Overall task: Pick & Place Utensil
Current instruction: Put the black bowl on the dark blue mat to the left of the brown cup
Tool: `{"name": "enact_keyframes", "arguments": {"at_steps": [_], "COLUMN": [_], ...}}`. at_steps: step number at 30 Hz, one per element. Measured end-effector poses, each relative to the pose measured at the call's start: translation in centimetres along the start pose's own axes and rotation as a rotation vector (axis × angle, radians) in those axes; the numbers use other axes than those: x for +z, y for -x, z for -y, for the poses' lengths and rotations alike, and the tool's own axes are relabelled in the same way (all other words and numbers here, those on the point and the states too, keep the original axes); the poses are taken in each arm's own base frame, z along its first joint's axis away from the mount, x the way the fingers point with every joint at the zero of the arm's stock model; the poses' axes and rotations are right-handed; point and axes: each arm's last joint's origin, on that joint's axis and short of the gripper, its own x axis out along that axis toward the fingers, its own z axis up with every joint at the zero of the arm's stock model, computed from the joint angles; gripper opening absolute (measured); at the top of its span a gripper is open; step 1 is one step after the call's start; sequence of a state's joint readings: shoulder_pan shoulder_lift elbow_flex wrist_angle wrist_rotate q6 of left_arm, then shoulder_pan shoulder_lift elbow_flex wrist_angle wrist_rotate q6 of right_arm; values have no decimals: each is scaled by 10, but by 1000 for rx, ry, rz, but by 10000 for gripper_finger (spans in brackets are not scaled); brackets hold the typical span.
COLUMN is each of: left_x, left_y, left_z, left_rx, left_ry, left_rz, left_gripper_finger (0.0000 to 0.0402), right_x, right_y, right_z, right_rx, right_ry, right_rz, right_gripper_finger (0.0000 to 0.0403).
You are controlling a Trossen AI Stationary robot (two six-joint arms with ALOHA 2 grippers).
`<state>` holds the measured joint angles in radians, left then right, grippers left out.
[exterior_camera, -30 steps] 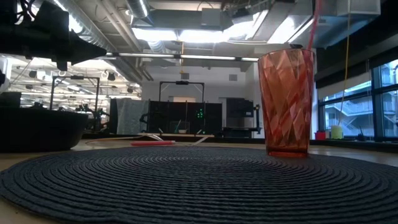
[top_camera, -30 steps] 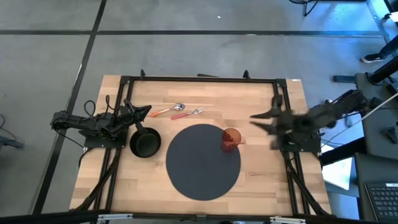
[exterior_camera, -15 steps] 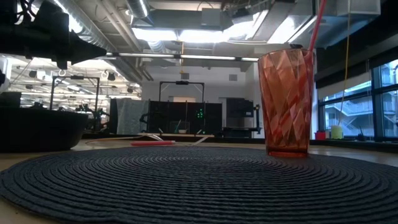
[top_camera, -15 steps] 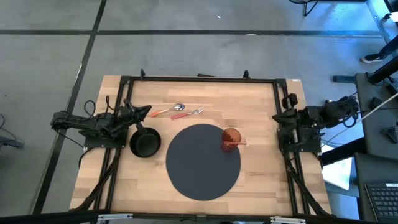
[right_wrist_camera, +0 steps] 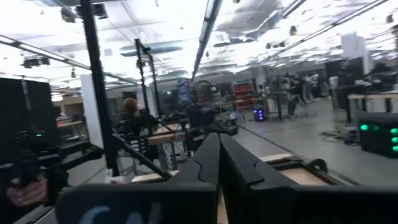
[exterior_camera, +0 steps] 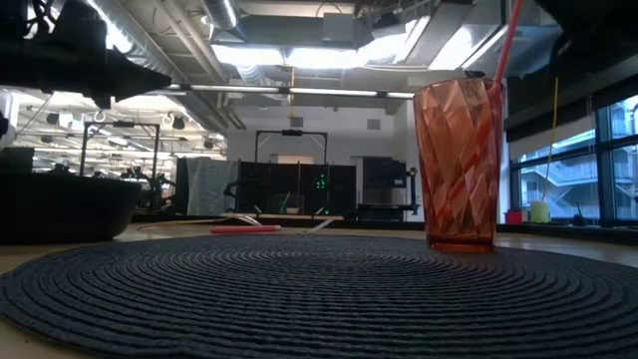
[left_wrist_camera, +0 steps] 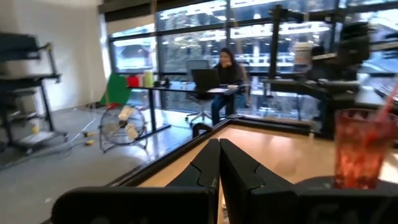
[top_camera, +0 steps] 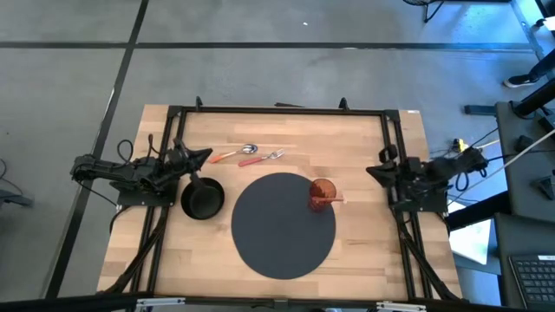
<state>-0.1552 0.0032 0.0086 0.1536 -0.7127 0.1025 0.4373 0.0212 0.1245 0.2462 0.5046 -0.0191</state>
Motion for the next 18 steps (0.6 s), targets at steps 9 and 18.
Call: {"name": "enact_keyframes", "arguments": {"at_steps": [9, 18], "left_x": [3, 5], "left_y": [0, 0], "left_z": [0, 0], "left_rx": [-23, -21], "left_ry": [-2, 20], "left_rz": [31, 46], "left_gripper_finger": [4, 4], "right_x": [-13, -38], "right_y": [-2, -3], "right_z": [9, 16], "right_rx": [-45, -36], "right_ry": [29, -15], "right_rz": [13, -61], "right_gripper_finger": [3, 2]}}
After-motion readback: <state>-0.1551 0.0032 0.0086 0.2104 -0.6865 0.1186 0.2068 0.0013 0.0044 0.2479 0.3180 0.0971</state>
